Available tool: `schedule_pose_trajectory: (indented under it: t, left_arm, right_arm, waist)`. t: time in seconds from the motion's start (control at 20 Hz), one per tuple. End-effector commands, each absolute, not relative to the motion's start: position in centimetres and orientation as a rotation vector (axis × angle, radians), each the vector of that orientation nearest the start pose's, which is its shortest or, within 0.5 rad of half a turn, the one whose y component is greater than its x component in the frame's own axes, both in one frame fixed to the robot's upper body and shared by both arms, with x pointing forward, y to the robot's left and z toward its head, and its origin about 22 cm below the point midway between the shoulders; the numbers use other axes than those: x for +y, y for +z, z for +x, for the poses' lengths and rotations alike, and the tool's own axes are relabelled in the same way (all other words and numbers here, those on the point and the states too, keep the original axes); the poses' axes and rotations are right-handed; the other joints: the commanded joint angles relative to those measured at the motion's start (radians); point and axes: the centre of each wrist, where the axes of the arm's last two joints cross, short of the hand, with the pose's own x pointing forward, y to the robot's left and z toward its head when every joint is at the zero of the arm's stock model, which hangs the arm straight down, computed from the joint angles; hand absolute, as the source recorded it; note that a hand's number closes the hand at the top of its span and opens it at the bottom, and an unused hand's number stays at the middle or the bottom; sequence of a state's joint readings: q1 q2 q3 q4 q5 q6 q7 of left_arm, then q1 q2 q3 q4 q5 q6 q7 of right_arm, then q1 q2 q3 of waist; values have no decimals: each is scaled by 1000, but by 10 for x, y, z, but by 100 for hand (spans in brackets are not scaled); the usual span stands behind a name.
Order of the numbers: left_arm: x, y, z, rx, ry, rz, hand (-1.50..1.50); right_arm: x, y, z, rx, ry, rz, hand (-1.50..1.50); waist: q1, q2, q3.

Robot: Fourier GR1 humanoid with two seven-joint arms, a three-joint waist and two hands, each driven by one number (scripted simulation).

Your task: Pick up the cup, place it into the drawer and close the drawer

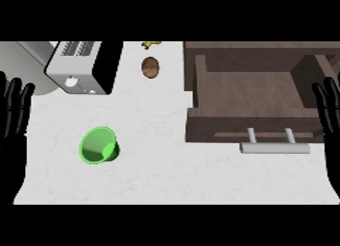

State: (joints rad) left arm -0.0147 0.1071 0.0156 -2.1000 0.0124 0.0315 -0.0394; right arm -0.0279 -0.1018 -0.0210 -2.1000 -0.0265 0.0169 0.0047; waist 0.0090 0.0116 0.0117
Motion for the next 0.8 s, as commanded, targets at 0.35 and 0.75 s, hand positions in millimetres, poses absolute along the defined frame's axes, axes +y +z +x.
schedule_pose_trajectory:
  t: [0.35, 0.75]
  left_arm:
    - [237, 100, 226, -1899, -410, -765, -150]
    - [267, 88, 239, -1818, -409, -877, -150]
  right_arm:
    - [-227, 116, 215, -2010, 141, 143, -150]
    - [-234, 119, 224, -2003, 134, 146, -150]
  waist:
    - [-27, -4, -14]
    - [-10, -11, -12]
